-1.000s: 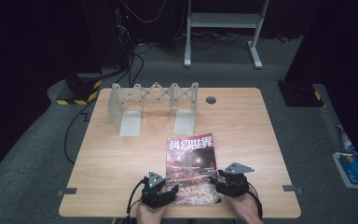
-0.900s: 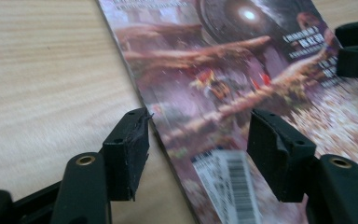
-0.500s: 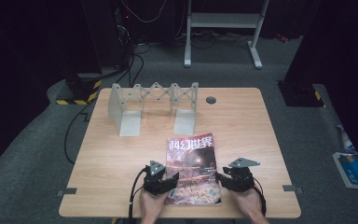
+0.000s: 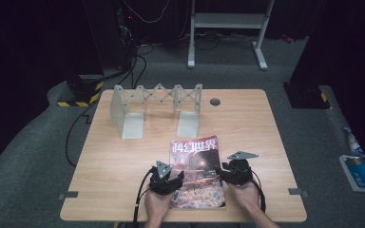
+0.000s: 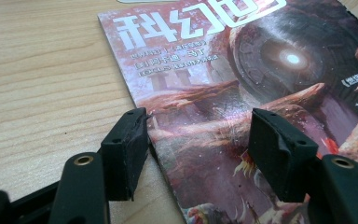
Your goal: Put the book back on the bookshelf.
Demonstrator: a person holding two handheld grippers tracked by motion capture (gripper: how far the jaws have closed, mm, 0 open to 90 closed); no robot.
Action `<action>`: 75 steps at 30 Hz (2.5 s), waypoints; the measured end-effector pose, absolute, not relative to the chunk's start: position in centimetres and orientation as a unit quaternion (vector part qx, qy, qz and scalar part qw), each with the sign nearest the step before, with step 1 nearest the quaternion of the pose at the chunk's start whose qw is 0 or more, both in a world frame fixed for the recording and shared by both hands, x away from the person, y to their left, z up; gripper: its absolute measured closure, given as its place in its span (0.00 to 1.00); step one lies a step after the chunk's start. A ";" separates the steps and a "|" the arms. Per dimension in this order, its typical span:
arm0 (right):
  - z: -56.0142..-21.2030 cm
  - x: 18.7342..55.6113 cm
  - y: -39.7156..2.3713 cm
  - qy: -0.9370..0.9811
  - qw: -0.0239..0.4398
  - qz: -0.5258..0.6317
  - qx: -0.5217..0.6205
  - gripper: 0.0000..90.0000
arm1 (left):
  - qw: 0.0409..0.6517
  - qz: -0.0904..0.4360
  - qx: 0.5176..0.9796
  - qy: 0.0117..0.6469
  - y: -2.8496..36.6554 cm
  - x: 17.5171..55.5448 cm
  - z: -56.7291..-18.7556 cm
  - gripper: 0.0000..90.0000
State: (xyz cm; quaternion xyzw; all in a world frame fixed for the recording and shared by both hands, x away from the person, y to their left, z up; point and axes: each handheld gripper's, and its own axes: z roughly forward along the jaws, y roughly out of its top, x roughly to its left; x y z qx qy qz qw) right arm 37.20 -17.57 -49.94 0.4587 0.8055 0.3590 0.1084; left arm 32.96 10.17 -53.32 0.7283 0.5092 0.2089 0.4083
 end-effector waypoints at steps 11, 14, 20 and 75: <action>-49.3 39.8 -17.0 0.799 0.124 0.355 0.469 0.62 | 0.408 0.214 0.727 0.510 10.0 33.0 -53.4 0.42; -49.0 40.5 -16.5 0.800 0.128 0.349 0.471 0.60 | 0.408 0.214 0.727 0.510 10.0 33.0 -53.4 0.42; -49.4 42.1 -15.9 0.798 0.119 0.335 0.487 0.55 | 0.408 0.214 0.726 0.510 10.1 33.0 -53.4 0.42; -50.0 40.8 -15.0 0.810 0.044 0.350 0.468 0.68 | 0.410 0.217 0.726 0.508 9.7 32.9 -53.4 0.41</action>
